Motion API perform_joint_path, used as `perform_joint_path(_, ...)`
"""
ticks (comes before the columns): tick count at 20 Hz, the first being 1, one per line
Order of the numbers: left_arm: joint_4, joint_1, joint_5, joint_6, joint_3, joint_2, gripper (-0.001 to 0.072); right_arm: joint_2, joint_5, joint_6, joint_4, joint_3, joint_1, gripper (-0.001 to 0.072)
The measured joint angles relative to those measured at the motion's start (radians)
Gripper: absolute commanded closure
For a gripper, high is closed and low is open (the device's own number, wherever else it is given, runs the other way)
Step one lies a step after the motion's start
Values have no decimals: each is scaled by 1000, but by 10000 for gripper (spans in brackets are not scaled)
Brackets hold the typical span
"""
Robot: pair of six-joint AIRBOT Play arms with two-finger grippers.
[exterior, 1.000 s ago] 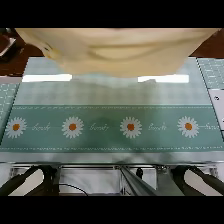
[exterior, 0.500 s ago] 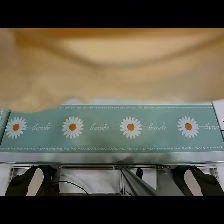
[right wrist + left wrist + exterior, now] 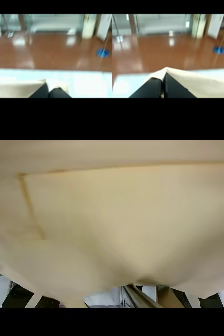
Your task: Fold the shirts.
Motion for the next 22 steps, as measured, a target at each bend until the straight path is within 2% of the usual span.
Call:
perform_joint_path(3,27,-26,8,-42,-172,-68,676,-14,-20,-8,48,-195,0,696)
perform_joint_path(6,4,-36,89,-61,-316,-187,676,-77,-75,-43,92,-385,0,696)
perform_joint_path(10,-69,-40,203,-69,-375,-421,676,-304,-181,-130,198,-508,0,695)
perform_joint_path(16,-133,-41,333,-74,-216,-818,676,-798,-302,-197,343,-417,0,696)
perform_joint_path(22,-184,-41,348,-141,24,-1115,676,-1186,-336,-161,428,-154,32,695)
